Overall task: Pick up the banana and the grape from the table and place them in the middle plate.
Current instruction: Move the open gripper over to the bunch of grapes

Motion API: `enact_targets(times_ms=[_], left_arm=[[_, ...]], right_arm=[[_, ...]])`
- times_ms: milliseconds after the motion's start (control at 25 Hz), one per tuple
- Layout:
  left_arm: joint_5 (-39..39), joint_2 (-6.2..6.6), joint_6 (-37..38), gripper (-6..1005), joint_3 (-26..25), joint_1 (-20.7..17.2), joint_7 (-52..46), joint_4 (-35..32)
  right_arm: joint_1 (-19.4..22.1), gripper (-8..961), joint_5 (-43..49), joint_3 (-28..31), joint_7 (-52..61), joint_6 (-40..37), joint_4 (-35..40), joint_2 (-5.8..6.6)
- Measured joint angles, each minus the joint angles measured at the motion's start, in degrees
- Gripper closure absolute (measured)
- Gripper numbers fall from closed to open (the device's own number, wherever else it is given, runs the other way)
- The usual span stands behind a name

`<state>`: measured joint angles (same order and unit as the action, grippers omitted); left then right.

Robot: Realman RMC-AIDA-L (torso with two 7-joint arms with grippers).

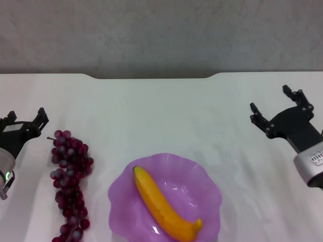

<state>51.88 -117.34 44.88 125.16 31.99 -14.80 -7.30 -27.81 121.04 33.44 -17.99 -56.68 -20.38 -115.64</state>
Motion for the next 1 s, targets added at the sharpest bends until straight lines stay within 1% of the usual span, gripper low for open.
enact_targets(times_ms=[120,240,400,440,520,560,640,680,720,760,840,880,920,1000], left_arm=[[-0.56,0.02,-0.61,179,0.00,0.00,-0.57,-0.44],[-1.14,0.26,-0.98,178,0.23,-0.02,-0.68,-2.41],[-2.88,0.71,-3.58,178,0.57,0.15,-0.25,-5.23],[-3.41,1.08,-5.12,178,0.43,0.17,-0.11,-6.98],[-4.04,2.00,-7.64,178,0.22,-0.06,-0.02,-10.40],[-4.59,2.80,-9.67,177,0.05,-0.49,0.11,-12.94],[-5.93,5.12,-15.08,175,-0.82,-1.82,0.81,-19.79],[-6.80,6.29,-18.22,173,-2.13,-3.08,1.98,-24.32],[-7.52,7.01,-20.72,172,-3.56,-4.12,3.15,-27.83],[-8.19,7.20,-23.13,171,-5.85,-5.41,4.93,-31.15],[-10.23,6.54,-30.13,172,-12.62,-8.61,10.44,-38.91],[-11.44,5.65,-34.64,172,-16.44,-10.28,13.40,-42.97],[-13.07,4.23,-40.81,172,-21.11,-12.32,17.11,-48.37],[-16.05,1.88,-52.53,173,-27.69,-14.74,22.65,-56.34]], right_arm=[[0.73,72,-0.11,-0.04,0.06,-1.94,0.25,-0.07],[1.40,72,-0.40,-0.07,0.42,-2.90,0.38,-0.14],[1.14,72,-0.45,-0.10,1.52,-0.20,1.52,-0.08],[1.02,72,-0.46,-0.09,1.69,0.60,1.79,-0.08],[0.86,72,-0.45,0.01,1.80,1.86,2.04,-0.07],[0.84,72,-0.46,0.06,1.80,2.26,2.14,-0.07],[0.83,72,-0.46,0.11,1.87,2.64,2.30,-0.05],[0.80,72,-0.45,0.11,1.99,2.73,2.33,-0.05],[0.73,72,-0.46,0.11,2.17,2.74,2.41,-0.03],[0.65,72,-0.45,0.09,2.52,2.86,2.57,0.00],[0.56,71,-0.45,0.01,3.22,3.49,2.93,0.02],[0.54,71,-0.45,-0.01,3.47,3.84,3.06,0.01],[0.52,71,-0.44,-0.02,3.60,4.14,3.13,-0.02],[0.46,71,-0.45,-0.03,3.73,4.33,3.15,-0.02]])
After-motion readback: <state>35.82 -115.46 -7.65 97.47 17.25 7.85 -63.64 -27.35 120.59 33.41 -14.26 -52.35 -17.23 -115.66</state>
